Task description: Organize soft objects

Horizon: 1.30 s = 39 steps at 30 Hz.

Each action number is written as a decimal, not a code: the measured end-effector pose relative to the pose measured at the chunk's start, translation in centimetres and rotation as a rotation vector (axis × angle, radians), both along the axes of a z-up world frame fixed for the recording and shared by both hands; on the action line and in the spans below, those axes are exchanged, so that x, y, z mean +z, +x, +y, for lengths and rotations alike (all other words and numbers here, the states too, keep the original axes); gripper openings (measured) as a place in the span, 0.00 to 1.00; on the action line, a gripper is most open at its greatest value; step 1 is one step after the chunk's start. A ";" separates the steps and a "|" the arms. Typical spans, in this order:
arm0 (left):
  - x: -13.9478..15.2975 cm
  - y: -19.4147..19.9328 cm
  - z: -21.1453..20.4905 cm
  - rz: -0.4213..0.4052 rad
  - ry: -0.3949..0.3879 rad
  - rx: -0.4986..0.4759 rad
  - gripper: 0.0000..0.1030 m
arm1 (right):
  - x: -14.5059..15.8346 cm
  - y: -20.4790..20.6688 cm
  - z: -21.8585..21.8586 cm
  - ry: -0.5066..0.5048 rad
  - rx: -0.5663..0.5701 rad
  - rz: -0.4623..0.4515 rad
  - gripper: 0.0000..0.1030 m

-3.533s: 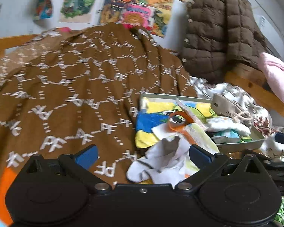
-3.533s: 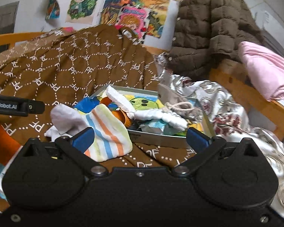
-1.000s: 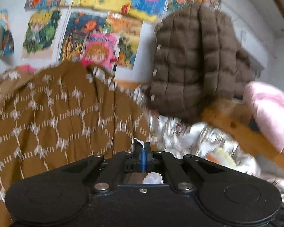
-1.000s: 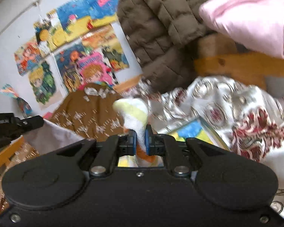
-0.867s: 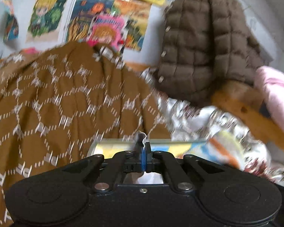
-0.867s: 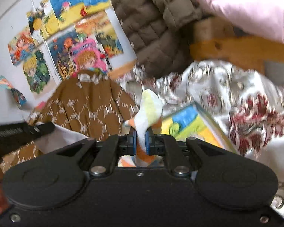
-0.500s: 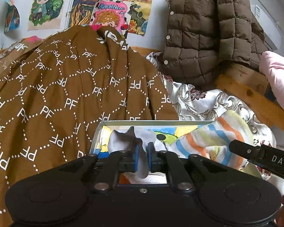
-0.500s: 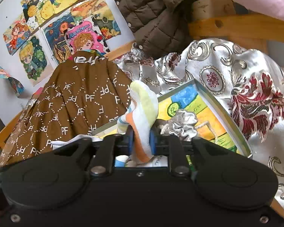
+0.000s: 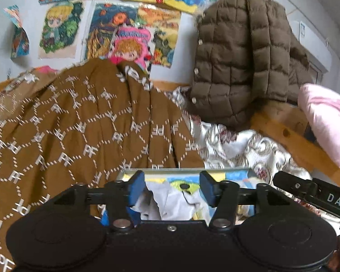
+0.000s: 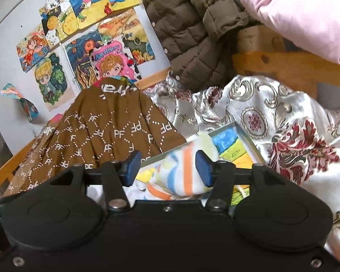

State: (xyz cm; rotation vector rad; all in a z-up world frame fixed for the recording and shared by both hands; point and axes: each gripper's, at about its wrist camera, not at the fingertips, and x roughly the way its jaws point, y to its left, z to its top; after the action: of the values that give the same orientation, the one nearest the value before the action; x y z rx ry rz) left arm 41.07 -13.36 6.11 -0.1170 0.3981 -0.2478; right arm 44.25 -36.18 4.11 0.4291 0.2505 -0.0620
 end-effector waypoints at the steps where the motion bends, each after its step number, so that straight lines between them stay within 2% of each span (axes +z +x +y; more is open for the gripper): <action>1: 0.5 -0.5 0.2 -0.010 -0.003 0.007 0.59 | 0.4 -0.5 -0.1 0.001 0.003 -0.008 0.51; 11: 5.6 -7.1 1.8 -0.103 -0.018 0.019 0.72 | 5.4 -6.8 0.1 -0.033 0.032 -0.074 0.69; 19: 7.4 -14.3 3.6 -0.142 -0.058 0.013 0.81 | 9.3 -13.8 1.9 -0.109 0.038 -0.118 0.91; 24: 7.9 -18.8 4.9 -0.180 -0.067 0.001 0.90 | 10.2 -18.4 2.7 -0.129 0.036 -0.131 0.98; 31: 8.0 -24.1 6.4 -0.207 -0.082 -0.033 0.98 | 10.9 -24.7 4.2 -0.164 0.029 -0.148 0.99; 39: 7.1 -28.3 7.9 -0.212 -0.084 -0.041 0.99 | 11.5 -29.5 6.0 -0.241 0.021 -0.182 0.99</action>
State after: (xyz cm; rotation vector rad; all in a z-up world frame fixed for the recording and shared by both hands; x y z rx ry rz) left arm 12.79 -5.46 13.22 -0.1637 0.1794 -0.3141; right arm 14.72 -30.19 15.61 0.1905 0.0665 -0.0313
